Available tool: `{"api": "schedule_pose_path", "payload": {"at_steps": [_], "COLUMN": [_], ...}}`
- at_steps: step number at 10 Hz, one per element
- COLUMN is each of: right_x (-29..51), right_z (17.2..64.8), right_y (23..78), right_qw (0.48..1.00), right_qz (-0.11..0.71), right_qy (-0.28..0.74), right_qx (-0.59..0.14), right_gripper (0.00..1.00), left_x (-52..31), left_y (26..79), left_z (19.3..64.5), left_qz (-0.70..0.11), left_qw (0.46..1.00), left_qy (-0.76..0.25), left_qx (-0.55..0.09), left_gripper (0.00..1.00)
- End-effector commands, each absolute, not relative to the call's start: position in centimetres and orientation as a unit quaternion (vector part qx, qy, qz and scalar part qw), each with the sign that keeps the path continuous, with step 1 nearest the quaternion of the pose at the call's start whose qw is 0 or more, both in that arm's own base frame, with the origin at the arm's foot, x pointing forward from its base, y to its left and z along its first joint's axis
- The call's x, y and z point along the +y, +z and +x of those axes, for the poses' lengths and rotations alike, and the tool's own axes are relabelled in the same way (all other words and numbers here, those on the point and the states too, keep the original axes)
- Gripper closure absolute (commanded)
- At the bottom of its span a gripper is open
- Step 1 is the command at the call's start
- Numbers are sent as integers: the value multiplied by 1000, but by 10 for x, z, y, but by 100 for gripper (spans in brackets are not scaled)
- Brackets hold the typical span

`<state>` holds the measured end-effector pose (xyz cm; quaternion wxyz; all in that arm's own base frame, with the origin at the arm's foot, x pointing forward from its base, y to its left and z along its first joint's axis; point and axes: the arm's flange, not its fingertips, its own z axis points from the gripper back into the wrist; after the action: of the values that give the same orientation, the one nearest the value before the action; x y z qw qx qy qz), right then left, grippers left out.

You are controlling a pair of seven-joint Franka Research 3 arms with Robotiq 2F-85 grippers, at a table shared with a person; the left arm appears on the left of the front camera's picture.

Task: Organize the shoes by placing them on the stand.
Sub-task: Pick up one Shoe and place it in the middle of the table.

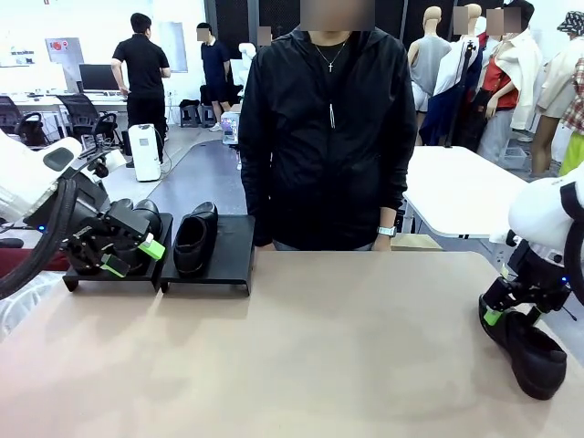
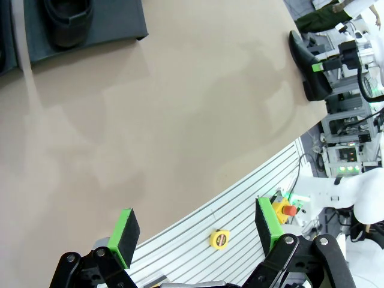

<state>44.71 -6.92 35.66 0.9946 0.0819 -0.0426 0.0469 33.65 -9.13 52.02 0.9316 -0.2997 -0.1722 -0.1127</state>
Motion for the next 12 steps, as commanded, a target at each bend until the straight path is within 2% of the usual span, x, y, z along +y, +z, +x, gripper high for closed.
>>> {"api": "schedule_pose_path", "payload": {"at_steps": [1, 5, 7, 12], "right_x": [-62, -50, -37, -40], "right_z": [439, 414, 402, 417], "right_y": [360, 383, 383, 357], "right_qw": [997, 998, 998, 998], "right_qz": [62, 41, 55, 64], "right_qy": [36, 30, 36, 23], "right_qx": [-29, -41, -18, -6], "right_gripper": [0, 0, 0, 0], "left_x": [-92, -92, -92, -92], "left_y": [512, 512, 512, 512], "left_z": [332, 332, 332, 332], "left_qz": [-310, -310, -310, -310], "left_qw": [926, 926, 926, 926], "left_qy": [-116, -116, -116, -116], "left_qx": [-181, -181, -181, -181], "left_gripper": [0, 0, 0, 0]}}
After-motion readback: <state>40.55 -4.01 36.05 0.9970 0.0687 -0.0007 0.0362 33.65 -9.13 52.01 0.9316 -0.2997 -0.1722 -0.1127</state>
